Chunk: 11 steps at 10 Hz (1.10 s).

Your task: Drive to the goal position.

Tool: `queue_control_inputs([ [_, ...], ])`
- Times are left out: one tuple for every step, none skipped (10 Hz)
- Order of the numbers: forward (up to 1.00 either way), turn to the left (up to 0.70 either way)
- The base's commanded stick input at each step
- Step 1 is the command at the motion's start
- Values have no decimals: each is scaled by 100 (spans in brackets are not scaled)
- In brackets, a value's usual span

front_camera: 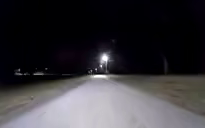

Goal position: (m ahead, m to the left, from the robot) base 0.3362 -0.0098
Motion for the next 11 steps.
queue_control_inputs([
  [100,0],
  [100,0],
  [100,0],
  [100,0],
  [100,0],
  [100,0],
  [100,0],
  [100,0],
  [79,0],
  [48,0],
  [17,0],
])
